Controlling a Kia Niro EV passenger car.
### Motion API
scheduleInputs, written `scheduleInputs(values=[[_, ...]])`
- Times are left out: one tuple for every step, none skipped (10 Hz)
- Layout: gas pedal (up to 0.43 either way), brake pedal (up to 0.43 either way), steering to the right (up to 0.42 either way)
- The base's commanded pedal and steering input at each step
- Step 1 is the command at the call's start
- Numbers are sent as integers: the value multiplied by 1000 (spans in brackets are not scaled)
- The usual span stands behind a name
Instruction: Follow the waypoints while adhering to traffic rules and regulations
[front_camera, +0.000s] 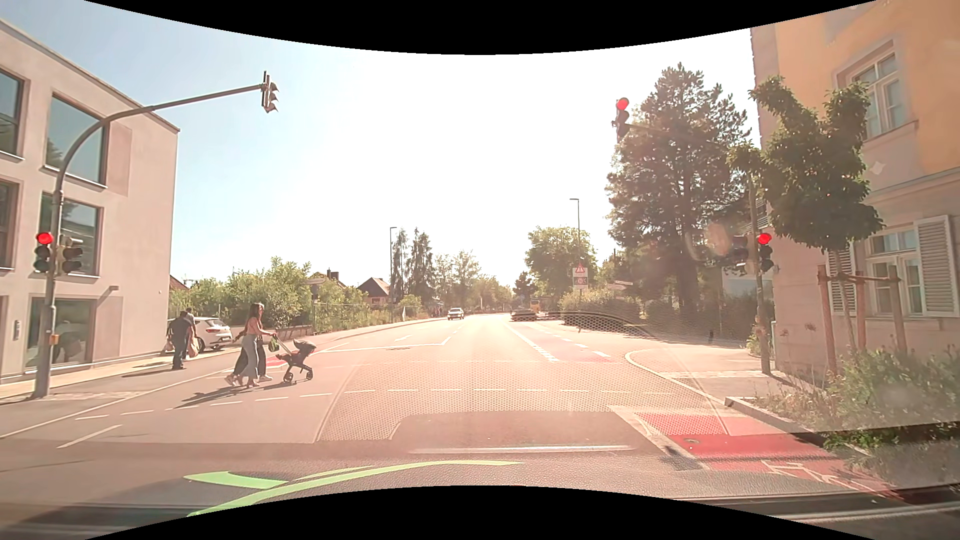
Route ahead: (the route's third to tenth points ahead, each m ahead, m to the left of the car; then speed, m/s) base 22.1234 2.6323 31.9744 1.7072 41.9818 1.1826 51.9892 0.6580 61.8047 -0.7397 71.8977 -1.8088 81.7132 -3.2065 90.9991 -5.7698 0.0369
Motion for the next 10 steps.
scheduleInputs(values=[[0, 232, 0], [0, 238, 0], [0, 238, 0], [0, 244, 0], [0, 244, 0], [0, 244, 0], [0, 250, 0], [0, 250, 0], [0, 250, 0], [0, 250, 0]])
